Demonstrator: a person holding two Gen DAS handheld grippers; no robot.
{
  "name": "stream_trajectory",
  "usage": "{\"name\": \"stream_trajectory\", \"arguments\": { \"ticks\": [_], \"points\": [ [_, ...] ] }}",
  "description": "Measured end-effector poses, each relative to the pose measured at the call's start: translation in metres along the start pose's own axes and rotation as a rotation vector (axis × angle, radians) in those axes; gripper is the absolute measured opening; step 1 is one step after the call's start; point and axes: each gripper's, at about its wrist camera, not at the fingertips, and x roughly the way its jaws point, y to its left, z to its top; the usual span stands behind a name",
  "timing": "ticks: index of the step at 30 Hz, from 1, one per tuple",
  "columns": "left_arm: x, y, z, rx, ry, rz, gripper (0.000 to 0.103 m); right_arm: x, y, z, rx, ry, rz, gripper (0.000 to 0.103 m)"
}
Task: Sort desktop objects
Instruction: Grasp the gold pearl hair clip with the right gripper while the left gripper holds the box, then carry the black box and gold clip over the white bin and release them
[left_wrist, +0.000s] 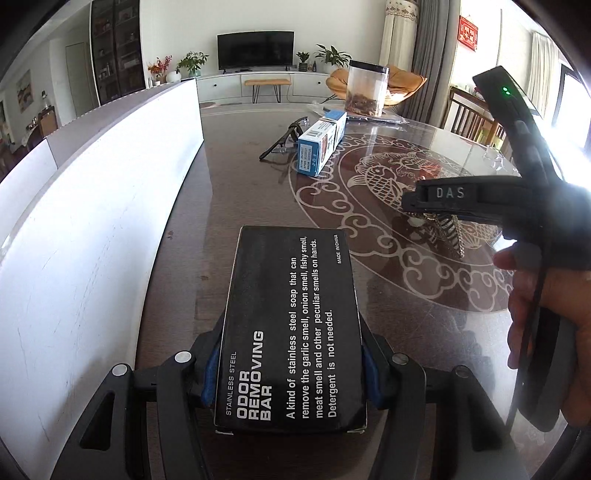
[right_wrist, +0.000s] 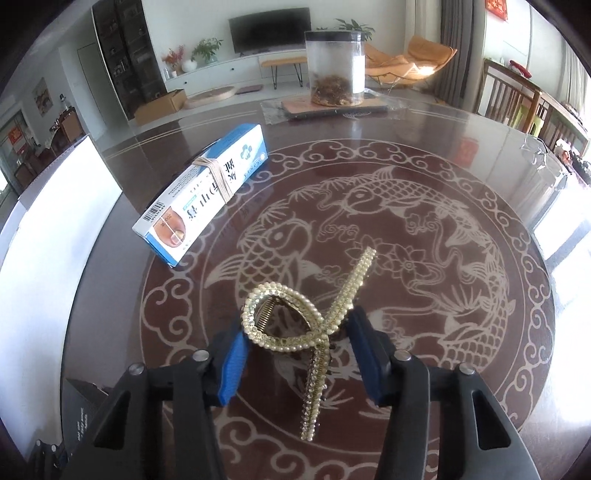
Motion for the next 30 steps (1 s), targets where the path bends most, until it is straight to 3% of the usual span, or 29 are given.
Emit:
{"name": "stream_trajectory", "arguments": {
  "ticks": [8,11,13,15,18,20,24,25,27,30],
  "points": [
    [-0.008,-0.025,-0.011,0.056,-0.001,-0.167,0.057,-0.071,-0.064,-0.092,-0.092,-0.041,0.014,0.053],
    [-0.005,-0.049,-0.009,0.117,0.006,-0.178,0.058,-0.089,-0.091,-0.114,-0.082,-0.061,-0.01,0.054],
    [-0.001,-0.059,-0.004,0.123,0.007,-0.166,0.058,-0.093,-0.102,-0.119,-0.078,-0.064,-0.024,0.056],
    [0.001,-0.064,-0.001,0.133,0.008,-0.14,0.06,-0.091,-0.108,-0.118,-0.077,-0.048,-0.043,0.069],
    [0.004,-0.073,-0.002,0.189,0.019,-0.117,0.067,-0.088,-0.111,-0.118,-0.089,-0.056,-0.05,0.075],
    [0.006,-0.08,-0.003,0.227,0.031,-0.088,0.086,-0.086,-0.11,-0.121,-0.097,-0.064,-0.069,0.087],
    [0.012,-0.073,0.001,0.19,0.057,-0.073,0.099,-0.087,-0.116,-0.122,-0.061,-0.061,-0.078,0.091],
    [0.014,-0.072,0.001,0.186,0.067,-0.07,0.103,-0.086,-0.117,-0.122,-0.053,-0.054,-0.081,0.096],
    [0.015,-0.072,0.002,0.187,0.07,-0.074,0.103,-0.083,-0.118,-0.121,-0.05,-0.032,-0.093,0.103],
    [0.014,-0.072,0.001,0.188,0.069,-0.074,0.103,-0.082,-0.118,-0.121,-0.051,-0.036,-0.094,0.103]
  ]
}}
